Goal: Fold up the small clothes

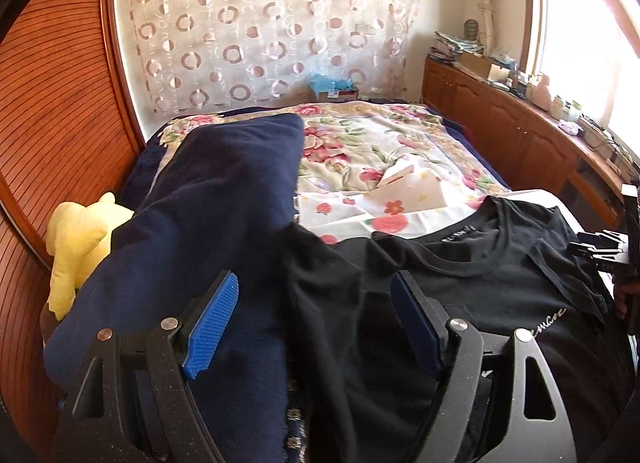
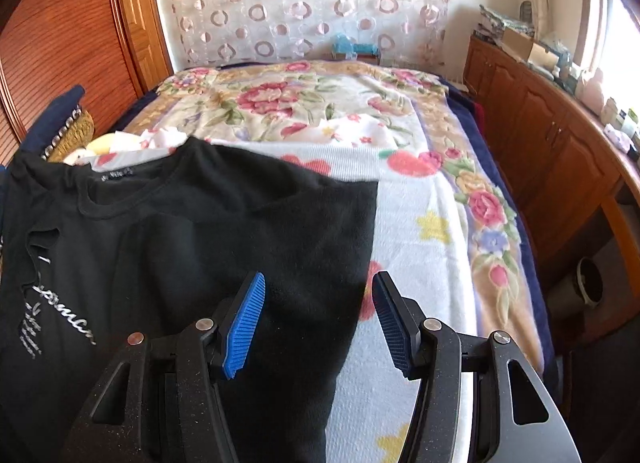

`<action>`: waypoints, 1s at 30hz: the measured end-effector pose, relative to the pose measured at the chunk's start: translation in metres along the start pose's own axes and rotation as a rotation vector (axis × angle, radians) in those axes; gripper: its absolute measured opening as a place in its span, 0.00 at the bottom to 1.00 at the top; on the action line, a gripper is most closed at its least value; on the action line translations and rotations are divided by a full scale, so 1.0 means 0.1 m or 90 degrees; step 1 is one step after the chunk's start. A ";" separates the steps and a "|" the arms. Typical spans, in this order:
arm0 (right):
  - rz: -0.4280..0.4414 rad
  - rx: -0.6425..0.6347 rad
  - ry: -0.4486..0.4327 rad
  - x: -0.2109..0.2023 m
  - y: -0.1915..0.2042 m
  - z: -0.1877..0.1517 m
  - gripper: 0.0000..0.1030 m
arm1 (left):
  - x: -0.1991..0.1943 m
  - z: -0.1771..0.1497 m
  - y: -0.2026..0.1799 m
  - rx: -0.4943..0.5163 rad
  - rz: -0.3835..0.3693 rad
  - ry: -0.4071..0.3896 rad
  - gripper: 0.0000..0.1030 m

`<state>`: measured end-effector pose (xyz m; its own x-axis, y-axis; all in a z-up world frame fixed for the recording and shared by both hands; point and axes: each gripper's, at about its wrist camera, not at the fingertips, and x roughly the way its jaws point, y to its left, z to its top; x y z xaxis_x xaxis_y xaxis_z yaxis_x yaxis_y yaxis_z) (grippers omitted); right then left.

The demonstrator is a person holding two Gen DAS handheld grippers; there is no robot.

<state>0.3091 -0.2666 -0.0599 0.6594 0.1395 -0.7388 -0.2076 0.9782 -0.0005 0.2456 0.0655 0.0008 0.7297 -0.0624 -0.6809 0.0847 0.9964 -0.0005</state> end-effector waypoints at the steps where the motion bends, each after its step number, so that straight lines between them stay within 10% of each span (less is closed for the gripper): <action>1: -0.004 -0.004 -0.005 0.00 0.01 0.00 0.57 | 0.02 0.01 0.02 0.000 0.001 0.003 0.77; 10: 0.001 -0.013 0.000 0.02 0.04 0.06 0.66 | 0.12 0.07 0.06 -0.004 -0.011 -0.001 0.75; 17: 0.002 -0.016 0.000 0.01 0.03 0.05 0.68 | 0.19 0.14 -0.02 0.016 -0.028 -0.005 0.44; 30: 0.013 -0.024 0.015 0.10 -0.03 0.23 0.62 | 0.24 0.12 0.07 0.002 -0.027 0.012 0.43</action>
<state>0.3328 -0.2643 -0.0522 0.6374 0.1546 -0.7549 -0.2474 0.9689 -0.0104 0.2718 0.0705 -0.0073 0.7130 -0.1033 -0.6935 0.1170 0.9927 -0.0275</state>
